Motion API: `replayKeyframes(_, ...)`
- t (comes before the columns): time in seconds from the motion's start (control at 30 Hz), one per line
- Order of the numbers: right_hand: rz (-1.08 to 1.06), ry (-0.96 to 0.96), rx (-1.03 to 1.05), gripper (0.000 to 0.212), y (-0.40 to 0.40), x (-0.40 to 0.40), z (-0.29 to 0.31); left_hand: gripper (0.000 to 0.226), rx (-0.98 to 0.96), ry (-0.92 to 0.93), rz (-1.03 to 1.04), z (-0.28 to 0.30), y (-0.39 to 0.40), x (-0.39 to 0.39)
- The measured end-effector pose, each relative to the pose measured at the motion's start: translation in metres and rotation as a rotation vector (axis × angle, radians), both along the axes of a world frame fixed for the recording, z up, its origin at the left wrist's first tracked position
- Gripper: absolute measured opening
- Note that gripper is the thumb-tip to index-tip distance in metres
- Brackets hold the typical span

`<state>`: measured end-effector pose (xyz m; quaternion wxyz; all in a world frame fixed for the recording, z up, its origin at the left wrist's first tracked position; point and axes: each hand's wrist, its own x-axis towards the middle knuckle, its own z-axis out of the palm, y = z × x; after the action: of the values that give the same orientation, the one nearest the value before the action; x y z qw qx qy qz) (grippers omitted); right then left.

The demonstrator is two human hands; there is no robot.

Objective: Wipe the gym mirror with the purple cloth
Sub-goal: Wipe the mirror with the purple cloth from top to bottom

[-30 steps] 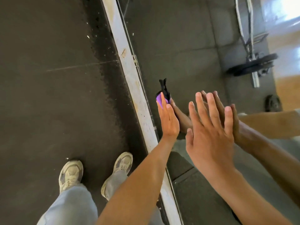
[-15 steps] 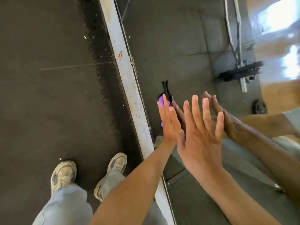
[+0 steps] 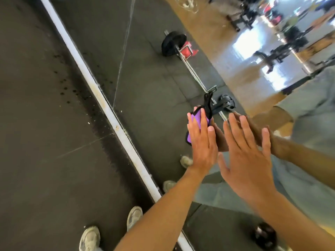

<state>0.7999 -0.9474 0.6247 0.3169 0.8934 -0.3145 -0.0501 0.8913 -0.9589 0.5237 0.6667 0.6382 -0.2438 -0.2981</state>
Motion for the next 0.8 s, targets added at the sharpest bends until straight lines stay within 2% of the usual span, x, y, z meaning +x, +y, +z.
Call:
replayKeyframes(0.03, -0.011, -0.029, -0.02, 0.075, 0.002, -0.005, 0.02, 0.093, -0.031, -0.106, -0.013, 0.01, 0.001, -0.003)
replayKeyframes(0.1, -0.022, -0.081, -0.076, 0.076, 0.005, -0.015, 0.061, 0.074, -0.11, -0.306, -0.045, 0.037, -0.003, -0.007)
replayKeyframes(0.2, -0.034, -0.157, -0.159, 0.078, 0.01, -0.033, 0.114, 0.055, -0.276, -0.536, -0.021, 0.09, -0.013, -0.009)
replayKeyframes(0.33, -0.082, -0.361, -0.229, 0.079, 0.016, -0.053, 0.161, 0.056, -0.513, -0.938, 0.013, 0.156, -0.013, -0.01)
replayKeyframes(0.47, -0.166, -0.543, -0.275, 0.078, 0.021, -0.078, 0.196, 0.061, -0.522, -1.218, -0.071, 0.193, -0.01, -0.01)
replayKeyframes(0.57, -0.164, -0.576, -0.282, 0.078, 0.02, -0.086, 0.202, 0.057, -0.634, -1.543, -0.121, 0.212, -0.017, 0.003)
replayKeyframes(0.63, -0.187, -0.54, -0.293, 0.08, 0.017, -0.084, 0.2, 0.043, -0.695, -1.639, -0.174, 0.229, -0.025, 0.027)
replayKeyframes(0.7, -0.211, -0.545, -0.325, 0.08, 0.014, -0.08, 0.197, 0.039, -0.708, -1.698, -0.131, 0.25, -0.031, 0.05)
replayKeyframes(0.77, -0.236, -0.559, -0.329, 0.08, 0.011, -0.076, 0.193, 0.042, -0.702, -1.645, -0.075, 0.272, -0.038, 0.07)
replayKeyframes(0.8, -0.235, -0.58, -0.317, 0.081, 0.01, -0.072, 0.192, 0.045, -0.693, -1.553, -0.043, 0.286, -0.041, 0.081)
